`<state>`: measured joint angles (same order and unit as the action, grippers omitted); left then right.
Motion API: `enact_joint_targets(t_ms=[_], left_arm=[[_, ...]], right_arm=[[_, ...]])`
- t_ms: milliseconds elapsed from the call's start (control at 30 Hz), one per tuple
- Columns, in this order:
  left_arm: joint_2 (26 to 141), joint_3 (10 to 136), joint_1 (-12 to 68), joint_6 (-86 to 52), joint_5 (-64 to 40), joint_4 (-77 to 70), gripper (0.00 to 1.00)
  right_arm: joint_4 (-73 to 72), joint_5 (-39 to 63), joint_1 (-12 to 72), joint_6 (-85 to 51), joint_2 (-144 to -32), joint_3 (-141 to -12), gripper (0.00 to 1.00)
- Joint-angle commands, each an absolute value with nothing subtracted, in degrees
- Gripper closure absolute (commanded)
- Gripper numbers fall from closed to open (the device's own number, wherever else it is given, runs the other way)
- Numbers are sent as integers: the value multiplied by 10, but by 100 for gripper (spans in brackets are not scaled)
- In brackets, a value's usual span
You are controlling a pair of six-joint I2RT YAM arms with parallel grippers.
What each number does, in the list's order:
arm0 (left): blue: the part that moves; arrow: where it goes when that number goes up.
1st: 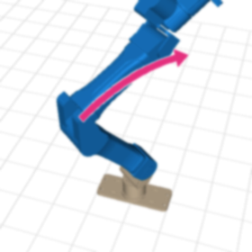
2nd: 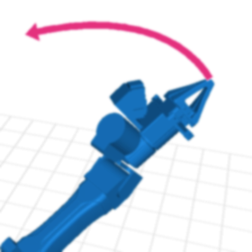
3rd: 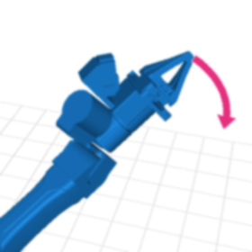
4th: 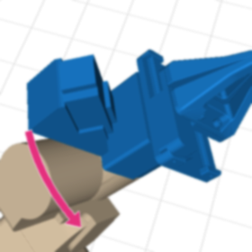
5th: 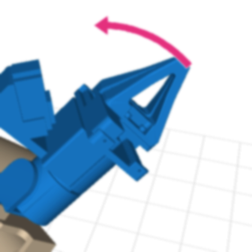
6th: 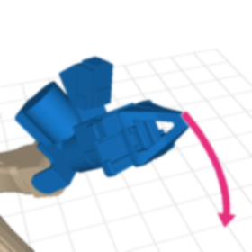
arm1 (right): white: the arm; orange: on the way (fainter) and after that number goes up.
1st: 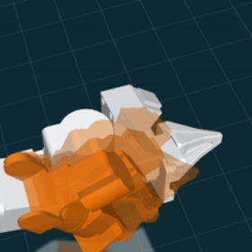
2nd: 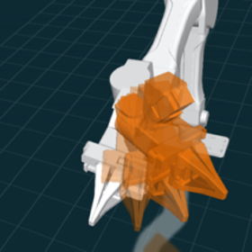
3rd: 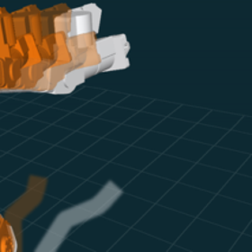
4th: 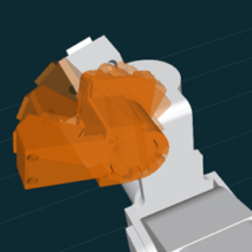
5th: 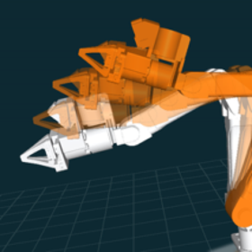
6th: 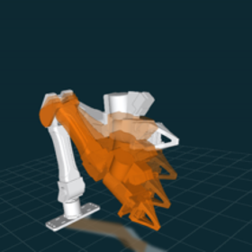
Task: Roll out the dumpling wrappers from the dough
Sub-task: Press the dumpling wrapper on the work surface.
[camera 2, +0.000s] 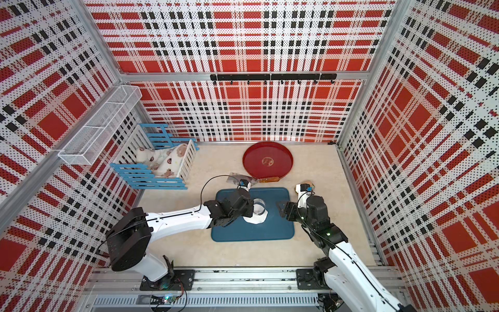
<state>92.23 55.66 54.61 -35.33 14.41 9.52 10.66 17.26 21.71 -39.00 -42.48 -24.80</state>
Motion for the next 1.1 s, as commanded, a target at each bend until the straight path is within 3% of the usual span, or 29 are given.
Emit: enact_joint_targets(t_ms=[0, 267, 567, 767, 1067], left_arm=[[924, 554, 549, -358, 161, 95, 100], [938, 547, 548, -356, 162, 90, 100], [951, 524, 546, -363, 153, 67, 100], [952, 517, 543, -363, 146, 55, 100], [958, 518, 537, -360, 135, 43, 100]], right_arm=[[78, 164, 248, -399, -452, -261, 31], [49, 111, 328, -399, -560, -299, 37], [59, 81, 361, -387, -671, -360, 48], [61, 82, 367, -383, -722, -380, 61], [76, 73, 372, -376, -767, -398, 61]])
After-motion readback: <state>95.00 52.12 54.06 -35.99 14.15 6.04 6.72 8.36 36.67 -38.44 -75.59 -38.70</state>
